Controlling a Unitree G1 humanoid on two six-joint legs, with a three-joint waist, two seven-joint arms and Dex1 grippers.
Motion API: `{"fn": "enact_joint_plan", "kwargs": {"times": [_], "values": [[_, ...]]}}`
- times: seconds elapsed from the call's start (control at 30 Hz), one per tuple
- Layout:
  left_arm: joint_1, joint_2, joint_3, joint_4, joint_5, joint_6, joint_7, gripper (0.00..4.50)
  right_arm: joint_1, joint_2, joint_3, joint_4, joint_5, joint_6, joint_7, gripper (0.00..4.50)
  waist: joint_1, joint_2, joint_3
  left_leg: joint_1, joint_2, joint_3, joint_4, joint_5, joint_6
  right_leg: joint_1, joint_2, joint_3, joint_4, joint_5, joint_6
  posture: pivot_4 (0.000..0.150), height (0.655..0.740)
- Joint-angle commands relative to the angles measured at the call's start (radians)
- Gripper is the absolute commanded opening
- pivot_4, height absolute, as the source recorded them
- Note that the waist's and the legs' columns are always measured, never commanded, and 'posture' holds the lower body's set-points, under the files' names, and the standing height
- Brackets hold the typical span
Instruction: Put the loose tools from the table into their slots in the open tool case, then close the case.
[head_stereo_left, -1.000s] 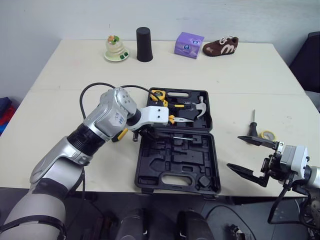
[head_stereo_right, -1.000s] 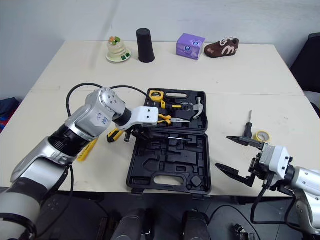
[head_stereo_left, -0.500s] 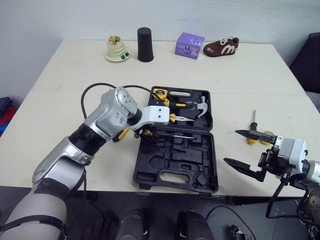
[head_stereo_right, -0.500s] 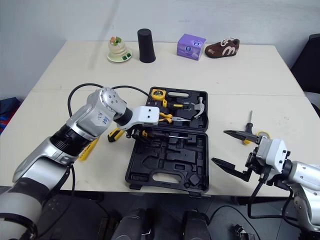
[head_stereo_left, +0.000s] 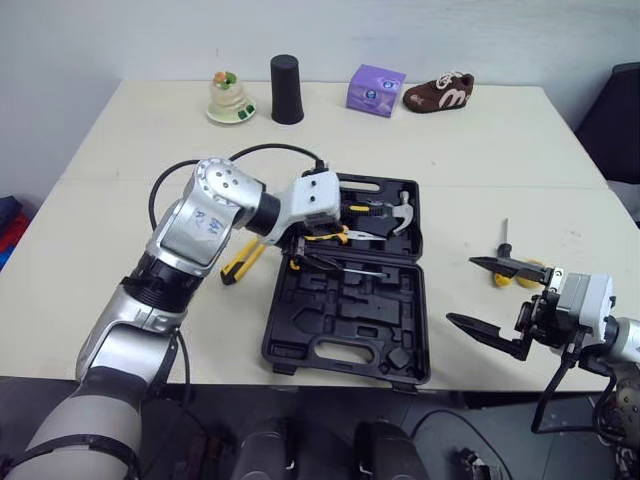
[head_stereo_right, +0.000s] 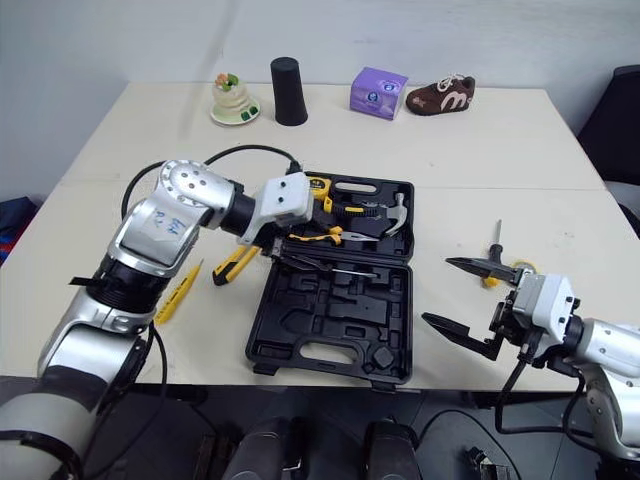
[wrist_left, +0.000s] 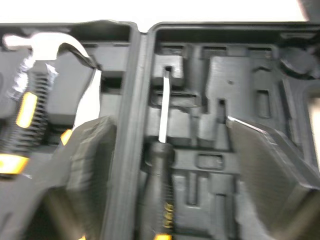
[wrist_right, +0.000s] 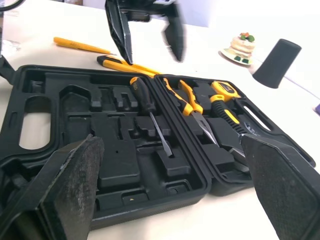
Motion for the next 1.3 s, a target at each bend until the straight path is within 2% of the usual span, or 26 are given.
{"fn": "enact_joint_plan", "kwargs": {"times": [0.03, 0.1, 0.13, 0.2, 0.47, 0.83, 1.0, 1.3], "values": [[0.094, -0.050, 0.158, 0.032, -0.112, -0.112, 0.073, 2.21, 0.005, 0.004, -0.010, -0.034, 0.009, 0.004, -0.022, 4.50, 0.001, 0.000, 0.000, 0.000, 0.000, 0.000, 0.000, 0.000, 0.000, 0.000, 0.000, 0.000, 0.000, 0.000, 0.000, 0.150, 0.7400], [0.151, -0.059, 0.166, 0.042, -0.122, -0.161, 0.074, 1.31, 0.003, 0.006, -0.005, -0.034, 0.005, 0.002, -0.028, 4.50, 0.002, 0.000, 0.000, -0.001, 0.000, -0.001, 0.001, 0.000, 0.000, 0.000, 0.000, -0.001, 0.000, 0.000, 0.000, 0.150, 0.7400], [0.171, -0.057, 0.157, 0.036, -0.111, -0.177, 0.083, 0.72, 0.002, 0.007, -0.004, -0.036, 0.004, 0.003, -0.032, 4.50, 0.004, 0.000, 0.000, -0.001, 0.000, -0.001, 0.002, 0.000, 0.000, 0.001, 0.000, -0.001, 0.000, 0.000, 0.000, 0.150, 0.7400], [0.198, -0.066, 0.151, 0.031, -0.103, -0.187, 0.115, 0.04, 0.001, 0.009, -0.004, -0.038, 0.003, 0.002, -0.039, 4.50, 0.007, 0.000, 0.000, -0.001, -0.001, -0.002, 0.002, 0.000, 0.001, 0.001, -0.001, -0.002, 0.000, 0.000, 0.000, 0.150, 0.7400], [0.230, -0.144, 0.130, 0.117, -0.072, -0.172, 0.264, 0.04, -0.001, 0.017, 0.009, -0.037, -0.008, -0.002, -0.058, 4.50, 0.005, 0.000, 0.000, 0.000, -0.002, -0.002, 0.003, -0.002, 0.003, 0.003, -0.003, -0.003, 0.000, 0.000, 0.000, 0.150, 0.7400], [0.227, -0.169, 0.069, 0.190, -0.036, -0.166, 0.290, 0.04, 0.006, 0.008, 0.016, -0.095, -0.007, 0.037, -0.104, 4.50, 0.004, 0.000, 0.000, 0.000, -0.002, -0.002, 0.003, -0.002, 0.003, 0.003, -0.002, -0.004, 0.000, 0.000, 0.000, 0.150, 0.7400], [0.235, -0.169, 0.032, 0.164, -0.019, -0.151, 0.281, 0.04, 0.004, 0.005, 0.016, -0.096, -0.008, 0.046, -0.111, 4.50, 0.006, 0.000, 0.000, 0.000, -0.002, -0.002, 0.003, -0.002, 0.003, 0.004, -0.003, -0.004, -0.001, 0.000, 0.000, 0.150, 0.7400], [0.229, -0.177, -0.013, 0.243, 0.021, -0.018, 0.335, 0.04, 0.006, 0.020, 0.020, -0.065, -0.021, 0.023, -0.104, 4.50, 0.004, 0.000, -0.002, 0.003, -0.002, -0.004, 0.003, -0.002, 0.003, 0.008, -0.003, -0.005, -0.002, 0.000, 0.000, 0.150, 0.7400]]}}
